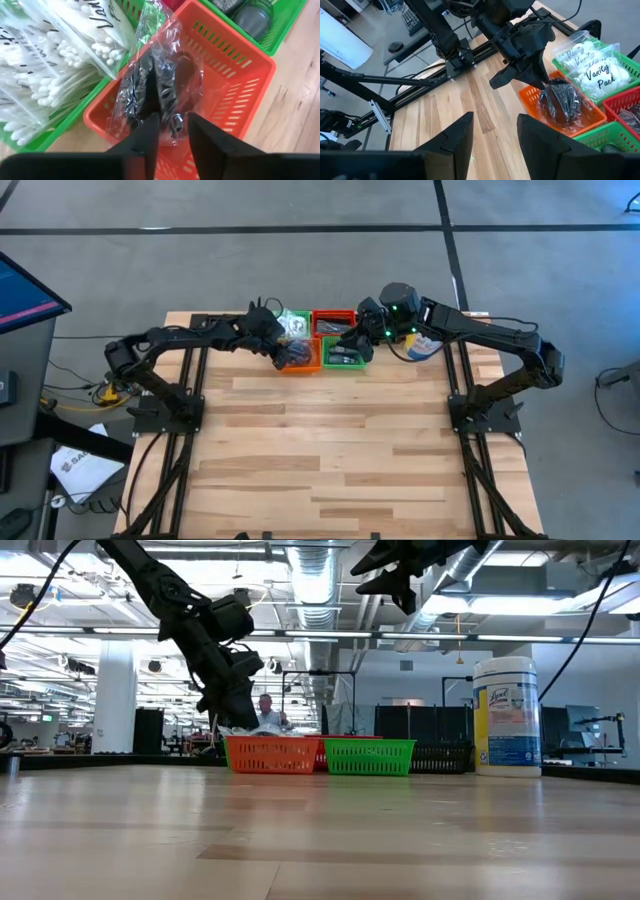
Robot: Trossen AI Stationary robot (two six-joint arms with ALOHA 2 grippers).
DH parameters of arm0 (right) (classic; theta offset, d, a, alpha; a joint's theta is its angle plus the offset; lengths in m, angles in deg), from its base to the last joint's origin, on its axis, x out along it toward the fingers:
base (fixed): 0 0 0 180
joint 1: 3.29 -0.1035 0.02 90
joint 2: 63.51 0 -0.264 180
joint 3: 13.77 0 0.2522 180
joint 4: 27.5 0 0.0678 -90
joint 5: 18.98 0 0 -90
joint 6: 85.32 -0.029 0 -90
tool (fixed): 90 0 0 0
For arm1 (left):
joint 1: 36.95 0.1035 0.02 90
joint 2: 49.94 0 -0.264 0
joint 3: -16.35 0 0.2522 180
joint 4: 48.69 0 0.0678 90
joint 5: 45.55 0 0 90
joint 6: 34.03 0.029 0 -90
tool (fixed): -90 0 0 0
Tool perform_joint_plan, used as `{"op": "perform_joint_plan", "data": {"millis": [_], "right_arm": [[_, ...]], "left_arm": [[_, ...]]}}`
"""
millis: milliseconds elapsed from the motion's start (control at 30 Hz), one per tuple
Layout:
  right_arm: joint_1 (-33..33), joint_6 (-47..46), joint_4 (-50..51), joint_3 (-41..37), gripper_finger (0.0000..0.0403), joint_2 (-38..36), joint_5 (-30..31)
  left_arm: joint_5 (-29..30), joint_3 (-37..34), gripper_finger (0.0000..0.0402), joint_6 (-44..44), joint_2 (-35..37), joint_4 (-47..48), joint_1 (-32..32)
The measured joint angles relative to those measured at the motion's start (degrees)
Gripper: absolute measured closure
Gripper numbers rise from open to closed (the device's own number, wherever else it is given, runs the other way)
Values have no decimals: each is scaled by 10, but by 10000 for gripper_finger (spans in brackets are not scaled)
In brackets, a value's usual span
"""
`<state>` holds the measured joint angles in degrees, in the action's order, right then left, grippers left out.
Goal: Pick & Place Travel size toiletries
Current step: Put the black hair brush into the orange bin, then return to Home Position
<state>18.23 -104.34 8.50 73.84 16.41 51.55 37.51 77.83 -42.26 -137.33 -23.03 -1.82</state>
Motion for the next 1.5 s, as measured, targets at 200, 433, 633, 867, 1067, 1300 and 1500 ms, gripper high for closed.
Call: {"op": "perform_joint_plan", "data": {"millis": [200,433,633,867,1067,1300,1500], "right_arm": [[0,0,0,0,259,0,0],[4,-2,0,0,260,0,6],[11,-3,0,0,266,0,6],[15,0,13,0,264,0,2],[17,19,33,0,285,0,2],[19,33,64,0,376,-3,54],[0,45,60,0,392,-25,97]], "left_arm": [[1,0,261,-2,0,1,0],[1,0,252,-8,0,1,0],[1,2,277,-12,12,1,0],[24,2,336,-4,76,34,0],[44,2,373,-12,151,30,3],[45,2,399,-11,203,21,3],[44,2,400,-12,208,18,2]]}}
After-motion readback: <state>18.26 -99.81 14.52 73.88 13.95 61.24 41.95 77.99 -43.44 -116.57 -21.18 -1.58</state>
